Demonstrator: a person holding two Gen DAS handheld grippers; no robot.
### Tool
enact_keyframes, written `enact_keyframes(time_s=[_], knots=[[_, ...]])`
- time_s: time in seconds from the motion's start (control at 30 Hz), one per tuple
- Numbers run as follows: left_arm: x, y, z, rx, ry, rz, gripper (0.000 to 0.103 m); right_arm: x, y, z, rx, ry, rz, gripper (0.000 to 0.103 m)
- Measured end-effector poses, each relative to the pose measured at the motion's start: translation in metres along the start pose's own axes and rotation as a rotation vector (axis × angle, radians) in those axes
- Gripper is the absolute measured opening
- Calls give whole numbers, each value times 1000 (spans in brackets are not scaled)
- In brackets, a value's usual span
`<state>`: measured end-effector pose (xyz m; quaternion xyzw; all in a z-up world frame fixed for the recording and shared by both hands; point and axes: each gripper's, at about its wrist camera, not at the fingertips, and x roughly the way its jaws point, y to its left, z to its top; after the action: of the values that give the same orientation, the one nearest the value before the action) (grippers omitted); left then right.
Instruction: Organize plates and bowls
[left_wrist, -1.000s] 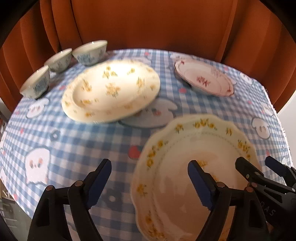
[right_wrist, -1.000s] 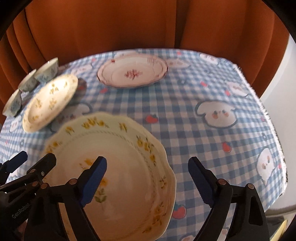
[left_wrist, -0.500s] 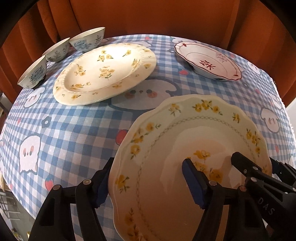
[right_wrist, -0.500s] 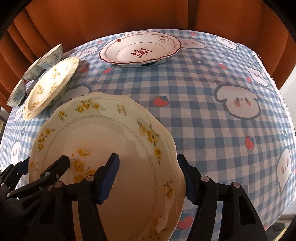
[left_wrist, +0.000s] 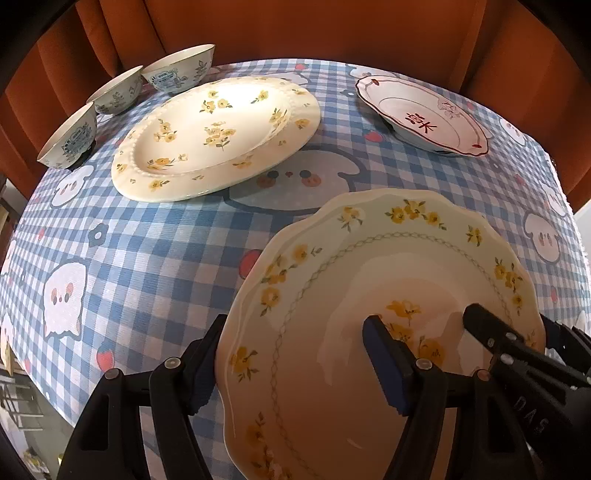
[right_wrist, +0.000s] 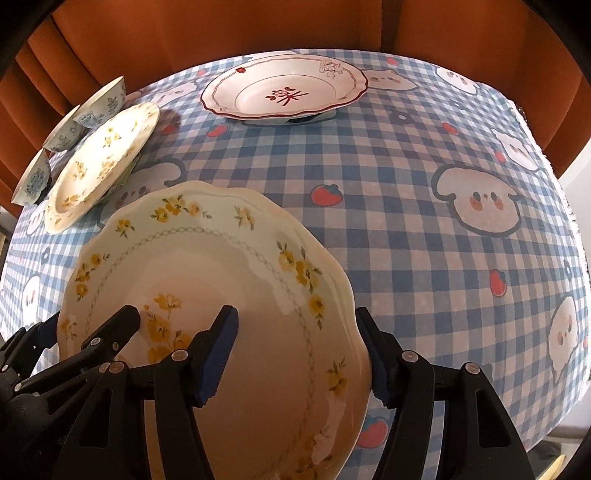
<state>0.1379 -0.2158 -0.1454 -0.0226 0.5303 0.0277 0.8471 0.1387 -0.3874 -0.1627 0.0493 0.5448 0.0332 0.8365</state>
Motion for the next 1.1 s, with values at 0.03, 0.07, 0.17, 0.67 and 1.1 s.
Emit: enact_keyframes(time_s=[0.03, 0.07, 0.17, 0.67, 1.1], knots=[[-2, 2, 0, 0, -7, -5, 73, -2, 1, 0, 5, -2, -1, 67], [-5, 5, 0, 5, -13, -8, 73, -5, 2, 0, 7, -7, -4, 67], [-6, 14, 1, 10, -7, -23, 73, -10, 11, 0, 3, -19, -24, 67], [-26, 90, 22, 100, -28, -99, 73, -31, 86, 1, 85, -30, -87, 67], [-32, 171, 32, 138, -42, -117, 73, -35, 171, 0, 128, -52, -111, 67]])
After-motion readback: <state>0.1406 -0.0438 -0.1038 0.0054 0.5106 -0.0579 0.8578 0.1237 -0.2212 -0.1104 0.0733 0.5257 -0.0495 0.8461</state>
